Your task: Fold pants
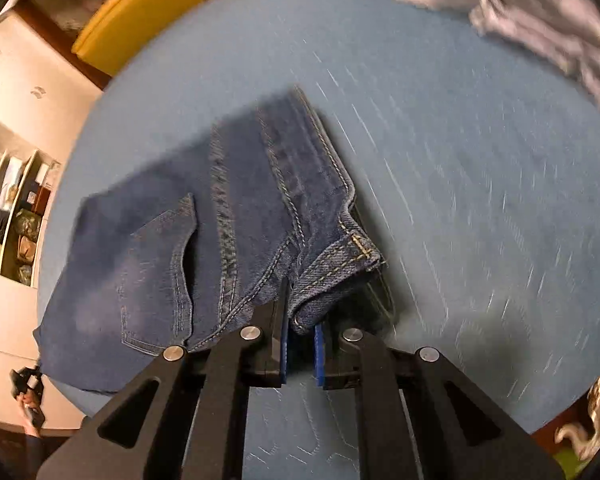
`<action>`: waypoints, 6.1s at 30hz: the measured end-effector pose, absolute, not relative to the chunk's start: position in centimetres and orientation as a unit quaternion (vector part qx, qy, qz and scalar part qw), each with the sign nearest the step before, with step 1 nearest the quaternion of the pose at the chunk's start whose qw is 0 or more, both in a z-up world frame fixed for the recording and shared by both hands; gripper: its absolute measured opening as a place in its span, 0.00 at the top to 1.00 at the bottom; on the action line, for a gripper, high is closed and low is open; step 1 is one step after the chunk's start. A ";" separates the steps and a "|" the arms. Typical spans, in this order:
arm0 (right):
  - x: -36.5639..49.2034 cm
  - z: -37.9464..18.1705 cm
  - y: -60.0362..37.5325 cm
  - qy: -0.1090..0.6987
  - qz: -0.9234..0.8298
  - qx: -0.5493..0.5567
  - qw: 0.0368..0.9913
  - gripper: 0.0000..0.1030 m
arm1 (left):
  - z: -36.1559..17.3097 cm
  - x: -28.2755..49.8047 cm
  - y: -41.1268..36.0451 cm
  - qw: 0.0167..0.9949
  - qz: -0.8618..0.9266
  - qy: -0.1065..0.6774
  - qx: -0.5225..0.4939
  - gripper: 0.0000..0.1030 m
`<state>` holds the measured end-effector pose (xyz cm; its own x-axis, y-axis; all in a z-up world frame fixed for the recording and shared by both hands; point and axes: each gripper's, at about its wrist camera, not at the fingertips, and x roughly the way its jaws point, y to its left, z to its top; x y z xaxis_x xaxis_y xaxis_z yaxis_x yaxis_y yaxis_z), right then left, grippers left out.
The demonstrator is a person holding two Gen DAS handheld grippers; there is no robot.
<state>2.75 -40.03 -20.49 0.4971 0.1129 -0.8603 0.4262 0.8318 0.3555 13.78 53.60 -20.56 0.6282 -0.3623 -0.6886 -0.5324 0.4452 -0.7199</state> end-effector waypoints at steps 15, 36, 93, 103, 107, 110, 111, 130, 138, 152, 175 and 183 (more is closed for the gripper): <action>4.2 -22.4 -39.5 0.508 -0.087 0.259 0.817 0.58 | -19.0 13.0 54.0 0.755 0.033 0.443 -0.482 0.64; 3.6 -21.8 -39.4 0.527 -0.103 0.200 0.819 0.90 | -17.8 14.9 52.7 0.766 0.060 0.473 -0.431 0.96; 19.5 -23.8 -27.9 0.411 -0.073 -0.087 0.904 0.40 | -11.8 23.9 9.6 0.900 -0.184 0.390 0.067 0.73; 19.8 -24.2 -28.3 0.401 -0.073 -0.088 0.909 0.39 | -17.2 31.9 7.2 0.885 -0.171 0.421 0.101 0.72; 19.6 -24.4 -27.8 0.400 -0.078 -0.094 0.908 0.39 | -14.8 29.3 5.3 0.887 -0.254 0.377 0.086 0.61; 19.4 -24.3 -27.7 0.399 -0.078 -0.095 0.909 0.39 | -16.5 26.9 -0.3 0.860 -0.319 0.377 0.129 0.53; 19.4 -24.3 -27.6 0.399 -0.079 -0.096 0.909 0.39 | -17.4 27.0 -1.6 0.857 -0.313 0.383 0.144 0.53; 19.3 -24.2 -27.4 0.394 -0.079 -0.098 0.910 0.39 | -20.3 22.9 13.4 0.894 -0.061 0.445 -0.005 0.64; 19.0 -23.9 -27.4 0.389 -0.076 -0.091 0.913 0.38 | -21.0 23.1 15.6 0.891 -0.027 0.452 -0.036 0.65; 9.5 -16.5 -24.1 0.339 -0.113 -0.009 0.934 0.05 | -19.1 21.7 14.9 0.882 -0.029 0.464 -0.076 0.45; 2.4 -23.1 -16.5 0.427 -0.135 -0.008 0.894 0.14 | -23.1 6.5 -0.4 0.898 -0.095 0.424 0.073 0.02; 2.6 -23.2 -11.0 0.422 -0.068 -0.079 0.901 0.22 | -20.5 6.4 7.7 0.912 -0.054 0.406 -0.009 0.48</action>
